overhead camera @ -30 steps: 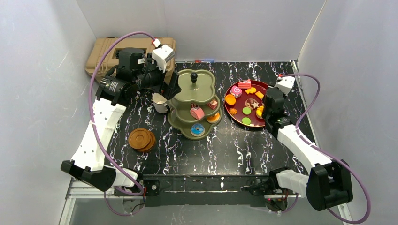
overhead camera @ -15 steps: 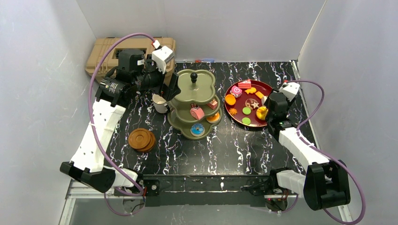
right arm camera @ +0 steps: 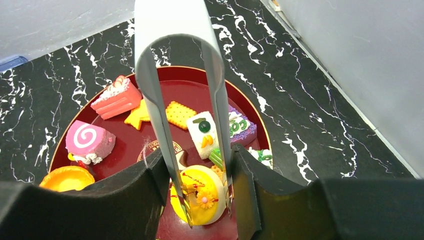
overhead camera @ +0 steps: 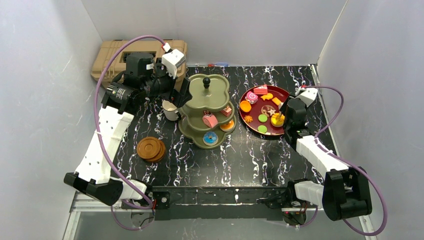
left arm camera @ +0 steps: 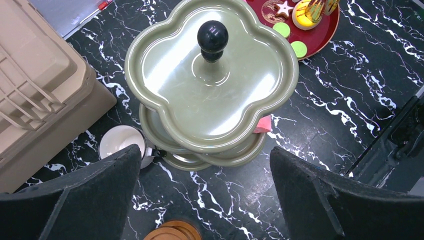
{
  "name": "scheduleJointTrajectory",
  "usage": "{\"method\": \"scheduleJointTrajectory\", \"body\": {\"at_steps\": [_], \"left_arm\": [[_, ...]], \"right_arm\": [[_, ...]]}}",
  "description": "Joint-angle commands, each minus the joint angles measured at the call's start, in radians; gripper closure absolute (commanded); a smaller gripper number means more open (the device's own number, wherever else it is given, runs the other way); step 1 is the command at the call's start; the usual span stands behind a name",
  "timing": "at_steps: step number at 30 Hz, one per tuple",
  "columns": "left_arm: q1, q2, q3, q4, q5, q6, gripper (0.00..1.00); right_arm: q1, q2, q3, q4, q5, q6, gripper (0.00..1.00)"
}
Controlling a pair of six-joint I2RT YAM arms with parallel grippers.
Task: Serve the afternoon tea
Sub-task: Pick up the desert from the tray.
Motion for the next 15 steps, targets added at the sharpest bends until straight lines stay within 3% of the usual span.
{"method": "scheduleJointTrajectory", "body": {"at_steps": [1,9,15], "left_arm": [[0.0,-0.037,0.006,-0.016,-0.004,0.01,0.01],[0.0,-0.034,0.006,-0.017,-0.001,0.007,0.01],[0.0,-0.031,0.008,-0.017,-0.002,0.008,0.01]], "right_arm": [[-0.006,-0.009,-0.008,0.079,-0.032,0.016,0.59],[-0.006,-0.058,0.0,0.075,-0.085,0.016,0.83],[-0.006,-0.109,0.058,0.035,-0.145,0.015,0.88]]}}
